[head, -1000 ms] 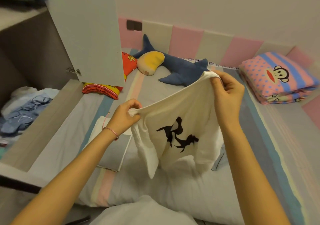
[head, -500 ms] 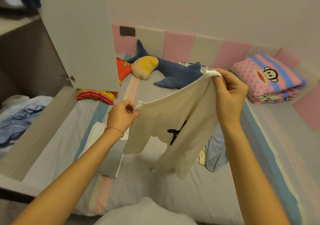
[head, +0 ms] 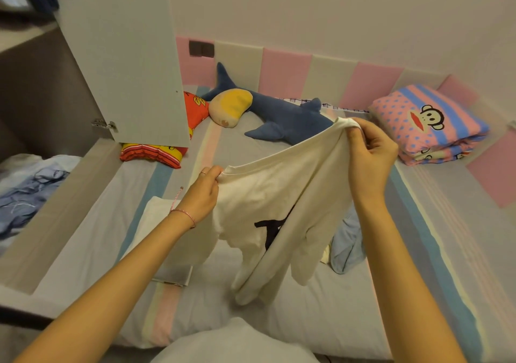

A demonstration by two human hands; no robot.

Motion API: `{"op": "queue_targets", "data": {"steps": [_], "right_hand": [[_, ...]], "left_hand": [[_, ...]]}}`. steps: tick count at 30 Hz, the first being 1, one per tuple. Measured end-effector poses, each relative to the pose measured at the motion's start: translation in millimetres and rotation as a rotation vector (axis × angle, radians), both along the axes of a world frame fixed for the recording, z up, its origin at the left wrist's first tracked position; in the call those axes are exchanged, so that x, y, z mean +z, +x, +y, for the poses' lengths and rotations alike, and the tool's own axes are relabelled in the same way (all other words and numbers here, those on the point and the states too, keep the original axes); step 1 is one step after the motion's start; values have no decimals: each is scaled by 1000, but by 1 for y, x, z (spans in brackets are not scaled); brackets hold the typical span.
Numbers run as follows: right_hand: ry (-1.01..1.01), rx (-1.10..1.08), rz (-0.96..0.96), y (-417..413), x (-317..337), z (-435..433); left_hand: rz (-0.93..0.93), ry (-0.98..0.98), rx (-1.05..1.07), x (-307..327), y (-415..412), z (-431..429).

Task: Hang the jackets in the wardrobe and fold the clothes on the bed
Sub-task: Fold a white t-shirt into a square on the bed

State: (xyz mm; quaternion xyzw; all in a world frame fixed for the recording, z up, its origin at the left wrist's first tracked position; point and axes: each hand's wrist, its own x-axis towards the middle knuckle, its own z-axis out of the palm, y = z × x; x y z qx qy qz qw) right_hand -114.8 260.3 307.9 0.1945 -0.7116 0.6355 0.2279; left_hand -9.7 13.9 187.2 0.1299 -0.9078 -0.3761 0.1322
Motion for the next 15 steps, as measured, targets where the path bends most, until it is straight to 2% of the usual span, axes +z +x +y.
{"op": "queue_targets", "data": {"steps": [3,6,7,9,11,13,15], "right_hand": [[51,-54,-101,-13,-19,8],[91,-113,-177,-21,-40,19],[84,-149,-163,-21,-44,22],[79,-223,-96,-20,-52,26],[163,-261,-126,-20,-69,28],[266,-233,-252,-18,-92,29],[287,-257,-289,-18,-103,35]], "left_hand": [[-67,-102,-54,1,6,-8],[-257,-32,-143,6,8,-21],[-250,-35,-148,10,7,-25],[-102,-54,-65,20,3,-30],[-2,-84,33,24,-2,-33],[-70,-158,35,18,-7,-32],[-71,-217,64,15,-9,-33]]}}
